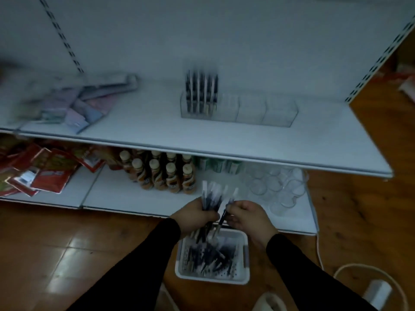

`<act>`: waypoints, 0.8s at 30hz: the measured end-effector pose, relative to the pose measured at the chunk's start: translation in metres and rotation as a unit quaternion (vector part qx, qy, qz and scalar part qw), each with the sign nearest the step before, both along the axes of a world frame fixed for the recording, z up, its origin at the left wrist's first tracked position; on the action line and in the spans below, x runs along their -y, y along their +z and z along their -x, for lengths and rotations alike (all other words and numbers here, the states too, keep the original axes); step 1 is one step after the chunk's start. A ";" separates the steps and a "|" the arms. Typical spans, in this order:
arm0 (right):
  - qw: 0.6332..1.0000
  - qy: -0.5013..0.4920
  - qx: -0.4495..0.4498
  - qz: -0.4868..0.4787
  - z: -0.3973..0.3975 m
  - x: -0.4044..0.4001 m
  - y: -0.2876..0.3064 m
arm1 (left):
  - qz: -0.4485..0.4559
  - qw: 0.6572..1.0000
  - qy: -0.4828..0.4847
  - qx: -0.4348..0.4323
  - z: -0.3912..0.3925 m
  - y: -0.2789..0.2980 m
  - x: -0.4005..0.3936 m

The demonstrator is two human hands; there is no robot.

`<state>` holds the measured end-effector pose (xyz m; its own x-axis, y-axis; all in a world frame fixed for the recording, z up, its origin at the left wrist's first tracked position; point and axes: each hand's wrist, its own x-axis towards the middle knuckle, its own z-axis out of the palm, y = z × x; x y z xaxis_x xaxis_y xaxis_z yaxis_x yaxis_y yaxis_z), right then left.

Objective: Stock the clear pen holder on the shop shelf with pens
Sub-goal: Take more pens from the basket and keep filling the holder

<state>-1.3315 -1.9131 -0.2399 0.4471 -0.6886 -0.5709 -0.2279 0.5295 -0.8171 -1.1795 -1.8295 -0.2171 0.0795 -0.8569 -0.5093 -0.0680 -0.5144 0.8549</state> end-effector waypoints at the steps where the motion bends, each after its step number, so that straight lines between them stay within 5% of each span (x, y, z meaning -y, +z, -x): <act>1: 1.000 0.009 0.003 0.021 -0.002 0.000 0.015 | 0.009 1.000 0.004 -0.004 -0.005 0.015 -0.004; 6: 0.989 0.029 0.032 0.144 -0.014 0.000 0.084 | 0.073 0.989 0.104 -0.073 -0.024 0.069 -0.016; 14: 0.937 -0.043 0.081 0.336 -0.049 0.044 0.165 | 0.191 0.915 0.306 -0.180 -0.053 0.101 0.021; 24: 0.891 -0.064 0.054 0.447 -0.086 0.136 0.173 | 0.254 0.854 0.409 -0.196 -0.074 0.083 0.071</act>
<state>-1.2457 -2.0494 -0.0669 0.3505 -0.8963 0.2717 -0.1076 -0.3267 -0.9390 -1.1052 -1.9002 -0.1336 0.6660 -0.7147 -0.2136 0.4793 0.1905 0.8567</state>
